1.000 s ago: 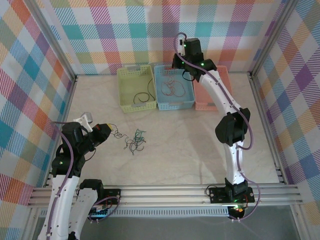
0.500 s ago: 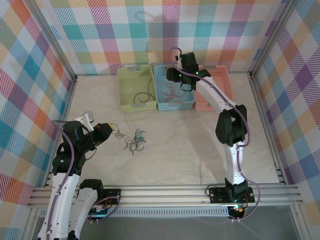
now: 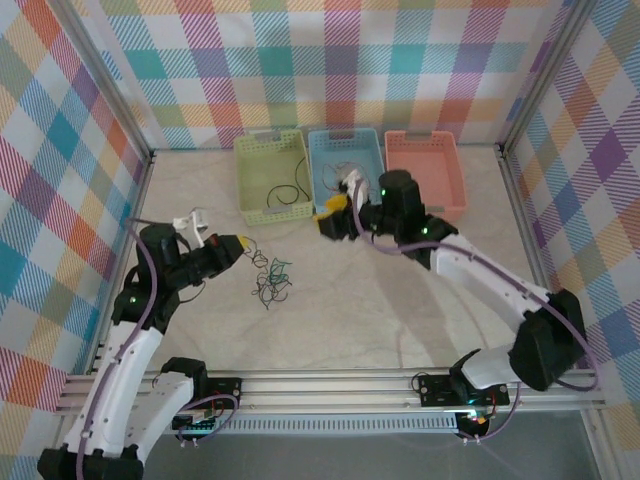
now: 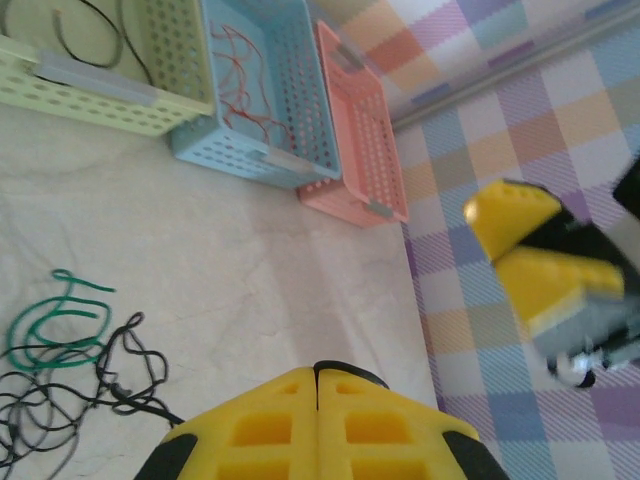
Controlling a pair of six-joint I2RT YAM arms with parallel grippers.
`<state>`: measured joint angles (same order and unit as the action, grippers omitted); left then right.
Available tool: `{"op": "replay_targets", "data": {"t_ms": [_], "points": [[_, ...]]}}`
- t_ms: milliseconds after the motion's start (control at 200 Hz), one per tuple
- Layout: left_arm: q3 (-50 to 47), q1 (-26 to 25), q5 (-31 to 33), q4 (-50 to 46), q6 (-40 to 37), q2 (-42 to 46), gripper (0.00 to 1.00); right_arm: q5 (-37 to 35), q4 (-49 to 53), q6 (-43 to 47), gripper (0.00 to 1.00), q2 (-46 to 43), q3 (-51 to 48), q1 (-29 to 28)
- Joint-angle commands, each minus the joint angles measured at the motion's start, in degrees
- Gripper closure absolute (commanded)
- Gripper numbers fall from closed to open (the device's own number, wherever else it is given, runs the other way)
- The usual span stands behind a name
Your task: Untangle the cables
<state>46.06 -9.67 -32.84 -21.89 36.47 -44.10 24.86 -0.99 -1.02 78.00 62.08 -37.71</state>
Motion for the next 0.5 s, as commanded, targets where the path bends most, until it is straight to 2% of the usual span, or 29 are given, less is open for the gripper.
{"op": "replay_targets", "data": {"t_ms": [0,85,195,415,495], "points": [[5.2,-5.1,-0.2,3.3,-1.0,-5.2,1.0,5.2,-6.5,6.2,0.39,-2.6,-5.7,-4.2],[7.7,-10.2,1.1,3.6,-2.3,-10.0,1.0,4.5,-10.3,6.2,0.38,-3.8,-10.0,-5.8],[8.8,-15.2,4.5,4.8,-3.8,-13.5,1.0,1.3,-22.3,5.2,0.35,-3.9,-17.5,-6.1],[5.0,-21.5,8.5,12.2,-7.3,-17.7,1.0,3.3,-31.2,4.7,0.33,3.7,-20.2,-6.7],[3.8,-22.4,9.2,13.7,-7.7,-19.2,1.0,1.2,-34.1,6.1,0.33,5.6,-21.3,-8.3]]}}
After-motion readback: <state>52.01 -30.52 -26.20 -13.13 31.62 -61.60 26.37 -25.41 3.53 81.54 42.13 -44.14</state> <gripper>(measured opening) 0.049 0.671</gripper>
